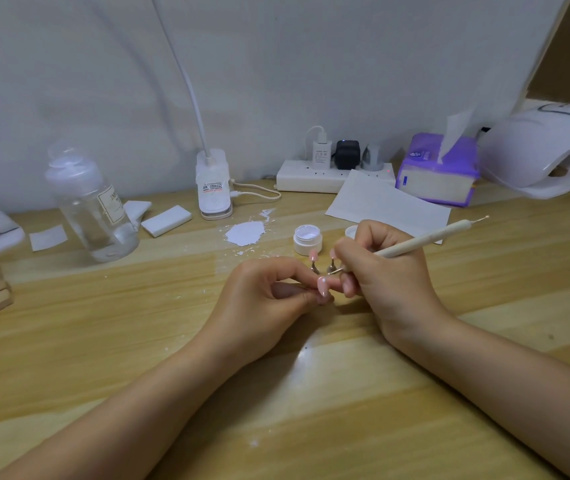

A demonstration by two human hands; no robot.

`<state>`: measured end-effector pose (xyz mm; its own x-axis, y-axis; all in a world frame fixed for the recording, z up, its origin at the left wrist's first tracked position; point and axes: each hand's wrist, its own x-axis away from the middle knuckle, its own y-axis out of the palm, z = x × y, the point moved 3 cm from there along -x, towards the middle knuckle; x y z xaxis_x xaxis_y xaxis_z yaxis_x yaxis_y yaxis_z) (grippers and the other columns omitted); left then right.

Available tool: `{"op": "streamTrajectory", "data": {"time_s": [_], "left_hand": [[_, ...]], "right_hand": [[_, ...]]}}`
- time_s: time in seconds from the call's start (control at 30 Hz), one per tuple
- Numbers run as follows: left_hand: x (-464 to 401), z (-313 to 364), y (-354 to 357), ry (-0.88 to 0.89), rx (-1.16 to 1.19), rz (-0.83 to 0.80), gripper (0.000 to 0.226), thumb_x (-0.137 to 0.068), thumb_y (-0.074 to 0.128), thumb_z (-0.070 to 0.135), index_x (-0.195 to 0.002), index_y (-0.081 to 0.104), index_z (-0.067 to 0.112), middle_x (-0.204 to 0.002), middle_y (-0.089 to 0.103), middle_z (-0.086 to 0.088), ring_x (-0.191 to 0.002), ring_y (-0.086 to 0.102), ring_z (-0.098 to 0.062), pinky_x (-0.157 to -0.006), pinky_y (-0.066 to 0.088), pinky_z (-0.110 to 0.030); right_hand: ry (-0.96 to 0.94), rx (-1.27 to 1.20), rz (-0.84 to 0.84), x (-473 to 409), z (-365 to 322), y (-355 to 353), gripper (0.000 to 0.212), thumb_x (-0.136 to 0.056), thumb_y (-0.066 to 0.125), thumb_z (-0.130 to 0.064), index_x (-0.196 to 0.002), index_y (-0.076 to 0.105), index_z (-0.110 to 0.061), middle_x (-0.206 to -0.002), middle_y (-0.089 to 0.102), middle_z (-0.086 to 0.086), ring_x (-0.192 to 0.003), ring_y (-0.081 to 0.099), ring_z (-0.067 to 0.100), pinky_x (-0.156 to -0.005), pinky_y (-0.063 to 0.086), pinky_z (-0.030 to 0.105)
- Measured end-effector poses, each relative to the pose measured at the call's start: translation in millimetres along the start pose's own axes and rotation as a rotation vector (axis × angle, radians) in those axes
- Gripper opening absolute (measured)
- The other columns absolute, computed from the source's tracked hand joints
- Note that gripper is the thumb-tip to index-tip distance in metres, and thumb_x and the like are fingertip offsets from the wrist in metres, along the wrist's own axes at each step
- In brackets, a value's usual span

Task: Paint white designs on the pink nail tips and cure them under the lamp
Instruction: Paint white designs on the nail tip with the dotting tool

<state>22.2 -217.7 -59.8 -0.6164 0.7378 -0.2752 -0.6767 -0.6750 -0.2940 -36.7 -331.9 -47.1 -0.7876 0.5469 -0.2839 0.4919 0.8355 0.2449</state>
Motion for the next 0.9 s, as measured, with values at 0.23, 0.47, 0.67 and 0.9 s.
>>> {"op": "streamTrajectory", "data": {"time_s": [0.23,0.47,0.67,0.9], "left_hand": [[0.4,-0.1,-1.3,-0.022,-0.024,0.029,0.023,-0.076,0.067,-0.006,-0.068,0.069,0.015,-0.074,0.073,-0.002,-0.078,0.07,-0.009,-0.078,0.054,-0.027],[0.8,1.7,-0.7,-0.045,-0.027,0.034,0.023,-0.076,0.066,-0.008,-0.07,0.069,0.013,-0.074,0.073,-0.003,-0.077,0.07,-0.01,-0.08,0.053,-0.032],[1.1,2.2,-0.7,-0.048,-0.042,0.035,0.022,-0.076,0.064,-0.011,-0.071,0.07,0.011,-0.075,0.073,-0.004,-0.076,0.07,-0.01,-0.081,0.053,-0.033],[1.0,1.4,-0.1,-0.056,-0.029,0.033,0.019,-0.077,0.065,-0.008,-0.071,0.069,0.01,-0.075,0.073,-0.005,-0.077,0.07,-0.011,-0.082,0.052,-0.034]], "right_hand": [[-0.012,0.048,-0.045,0.8,1.2,0.8,0.038,-0.074,0.051,0.01,-0.049,0.03,-0.01,-0.028,0.036,-0.002,-0.027,0.045,0.008,-0.037,0.035,0.01],[-0.002,0.067,-0.067,0.7,2.8,2.1,0.041,-0.073,0.049,0.013,-0.047,0.029,-0.012,-0.028,0.035,-0.004,-0.027,0.044,0.008,-0.039,0.04,0.017],[-0.007,0.086,-0.075,1.4,2.0,1.8,0.042,-0.073,0.049,0.014,-0.046,0.03,-0.012,-0.028,0.035,-0.005,-0.027,0.044,0.006,-0.038,0.038,0.015],[0.004,0.075,-0.073,1.3,2.3,2.1,0.043,-0.075,0.048,0.015,-0.048,0.029,-0.011,-0.028,0.033,-0.008,-0.026,0.042,0.005,-0.036,0.036,0.011]]}}
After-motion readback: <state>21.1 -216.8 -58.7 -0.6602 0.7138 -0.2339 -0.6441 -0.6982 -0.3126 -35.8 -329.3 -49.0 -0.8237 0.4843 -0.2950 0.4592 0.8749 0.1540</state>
